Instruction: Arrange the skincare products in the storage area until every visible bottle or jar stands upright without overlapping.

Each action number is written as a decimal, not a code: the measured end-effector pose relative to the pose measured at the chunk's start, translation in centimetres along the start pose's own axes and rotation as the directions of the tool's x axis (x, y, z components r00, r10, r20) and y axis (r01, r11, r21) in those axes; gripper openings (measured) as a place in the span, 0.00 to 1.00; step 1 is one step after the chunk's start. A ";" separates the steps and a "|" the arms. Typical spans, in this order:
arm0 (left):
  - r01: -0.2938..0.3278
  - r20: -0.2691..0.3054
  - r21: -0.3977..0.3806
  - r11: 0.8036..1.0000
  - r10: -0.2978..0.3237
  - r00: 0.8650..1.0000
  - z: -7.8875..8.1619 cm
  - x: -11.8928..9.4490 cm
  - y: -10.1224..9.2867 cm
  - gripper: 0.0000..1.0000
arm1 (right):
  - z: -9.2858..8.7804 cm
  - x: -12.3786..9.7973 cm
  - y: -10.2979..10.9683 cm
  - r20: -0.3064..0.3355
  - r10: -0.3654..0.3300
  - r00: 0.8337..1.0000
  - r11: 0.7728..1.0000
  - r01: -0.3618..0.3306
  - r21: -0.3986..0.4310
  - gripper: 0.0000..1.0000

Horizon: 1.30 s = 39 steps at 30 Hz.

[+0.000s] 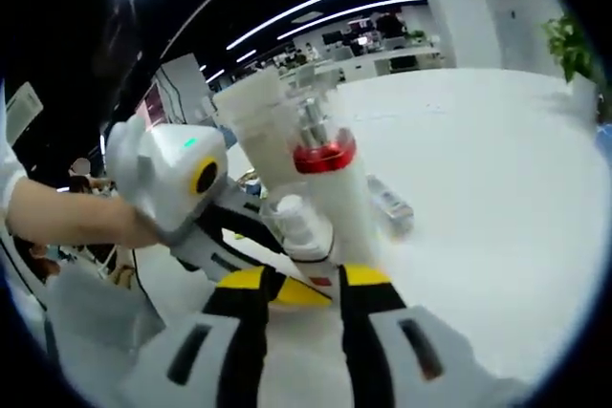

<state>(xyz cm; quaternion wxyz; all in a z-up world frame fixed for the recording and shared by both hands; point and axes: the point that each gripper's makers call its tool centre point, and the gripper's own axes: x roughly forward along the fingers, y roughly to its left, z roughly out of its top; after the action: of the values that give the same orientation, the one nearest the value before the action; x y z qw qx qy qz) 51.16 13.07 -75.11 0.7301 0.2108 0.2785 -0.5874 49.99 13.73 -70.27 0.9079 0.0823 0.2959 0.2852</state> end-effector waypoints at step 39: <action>-0.067 -0.018 -0.149 0.987 0.065 0.998 -1.0 -4.9 -0.9 0.49 | 0.3 -2.0 -0.3 -0.028 -0.048 0.998 0.991 0.044 -0.128 0.54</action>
<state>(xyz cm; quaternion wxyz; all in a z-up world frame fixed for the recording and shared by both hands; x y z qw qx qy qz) 49.32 17.15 -72.64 0.7609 0.1684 0.3194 -0.5391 49.00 12.39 -69.10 0.9130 0.0130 0.2928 0.2838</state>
